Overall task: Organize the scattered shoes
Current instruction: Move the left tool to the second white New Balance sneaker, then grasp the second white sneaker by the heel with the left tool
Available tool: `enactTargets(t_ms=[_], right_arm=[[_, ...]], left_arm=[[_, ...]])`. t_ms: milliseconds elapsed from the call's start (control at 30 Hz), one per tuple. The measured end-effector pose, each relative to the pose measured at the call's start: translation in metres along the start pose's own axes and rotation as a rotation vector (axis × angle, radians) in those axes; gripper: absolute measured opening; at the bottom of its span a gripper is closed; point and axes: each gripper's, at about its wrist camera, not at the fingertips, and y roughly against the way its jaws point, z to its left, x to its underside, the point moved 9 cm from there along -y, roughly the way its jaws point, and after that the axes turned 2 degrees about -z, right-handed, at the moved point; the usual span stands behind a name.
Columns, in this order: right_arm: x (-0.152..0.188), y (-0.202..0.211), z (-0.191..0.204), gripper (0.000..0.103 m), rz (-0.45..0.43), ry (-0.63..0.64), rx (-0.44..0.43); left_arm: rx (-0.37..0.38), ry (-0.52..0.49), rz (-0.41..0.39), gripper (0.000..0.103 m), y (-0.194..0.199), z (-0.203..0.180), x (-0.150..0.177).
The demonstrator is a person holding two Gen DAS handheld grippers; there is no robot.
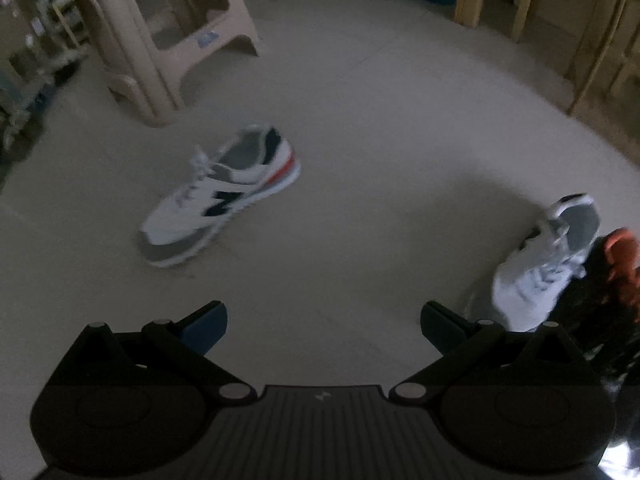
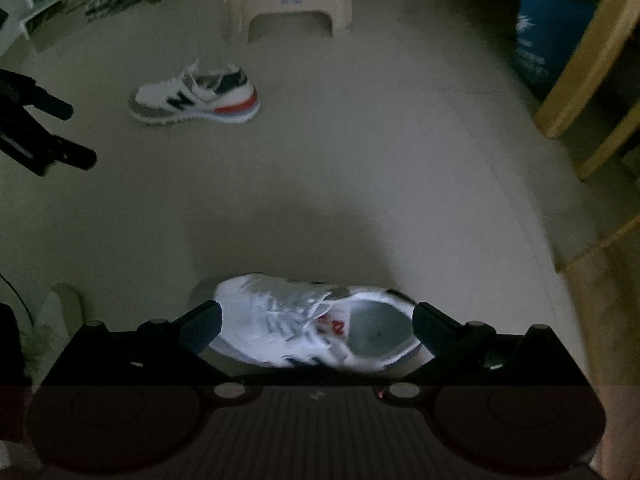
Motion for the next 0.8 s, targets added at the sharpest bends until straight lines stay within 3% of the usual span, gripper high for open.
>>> enactTargets(t_ms=[133, 333, 600, 800], right_arm=[[0.007, 0.030, 0.008, 0.103, -0.010, -0.063, -0.047], [0.009, 0.058, 0.013, 0.103, -0.017, -0.090, -0.028], [0.013, 0.079, 0.025, 0.103, -0.025, -0.166, -0.092], [0.008, 0.078, 0.043, 0.103, -0.030, -0.112, -0.130]], left_arm=[[-0.015, -0.036, -0.012, 0.103, 0.002, -0.003, -0.002], [-0.004, 0.003, -0.035, 0.103, -0.022, 0.011, -0.022], [0.012, 0.054, -0.066, 0.103, -0.055, 0.030, -0.048], [0.089, 0.101, -0.050, 0.103, -0.119, 0.053, -0.089]])
